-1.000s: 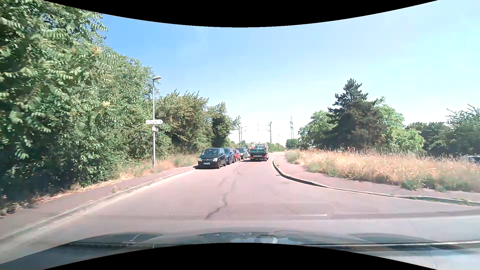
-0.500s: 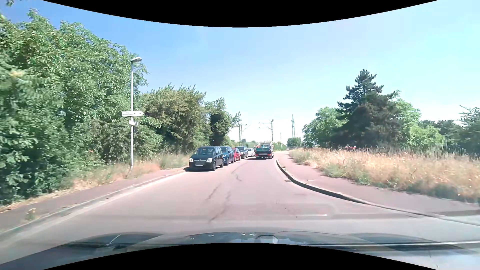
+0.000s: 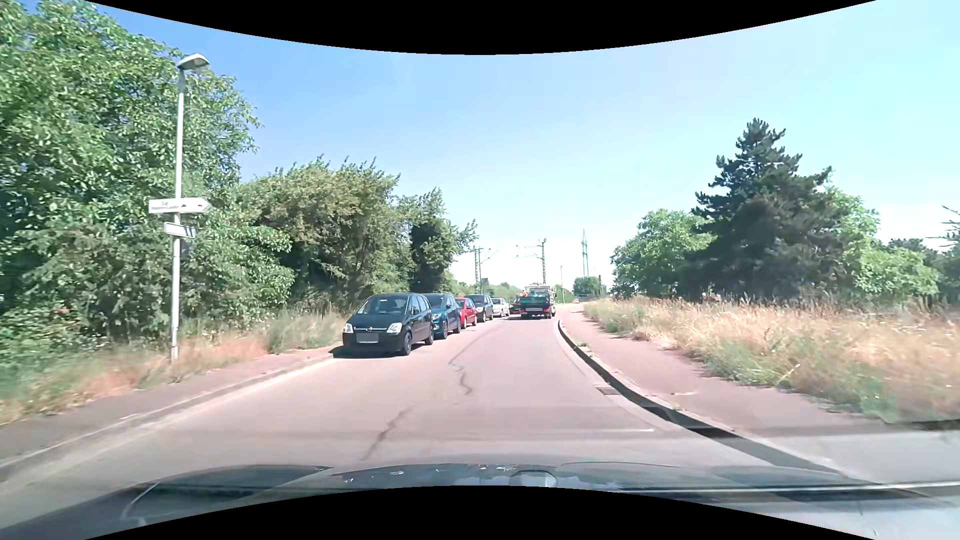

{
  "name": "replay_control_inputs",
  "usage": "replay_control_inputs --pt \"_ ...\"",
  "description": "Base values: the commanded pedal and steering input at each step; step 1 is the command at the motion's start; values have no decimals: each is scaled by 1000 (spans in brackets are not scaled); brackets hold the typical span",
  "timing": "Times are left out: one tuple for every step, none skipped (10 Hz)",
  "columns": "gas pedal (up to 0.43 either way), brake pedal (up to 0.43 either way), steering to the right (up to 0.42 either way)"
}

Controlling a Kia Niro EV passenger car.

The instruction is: Follow the waypoints while adhering to traffic rules and regulations

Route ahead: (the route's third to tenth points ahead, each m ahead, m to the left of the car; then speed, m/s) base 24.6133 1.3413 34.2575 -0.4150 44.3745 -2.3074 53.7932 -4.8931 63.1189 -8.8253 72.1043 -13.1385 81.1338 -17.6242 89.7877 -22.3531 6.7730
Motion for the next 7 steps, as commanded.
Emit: replay_control_inputs --pt "268 0 13" --pt "268 0 14" --pt "260 0 15" --pt "248 0 18" --pt "240 0 22" --pt "240 0 26" --pt "240 0 28"
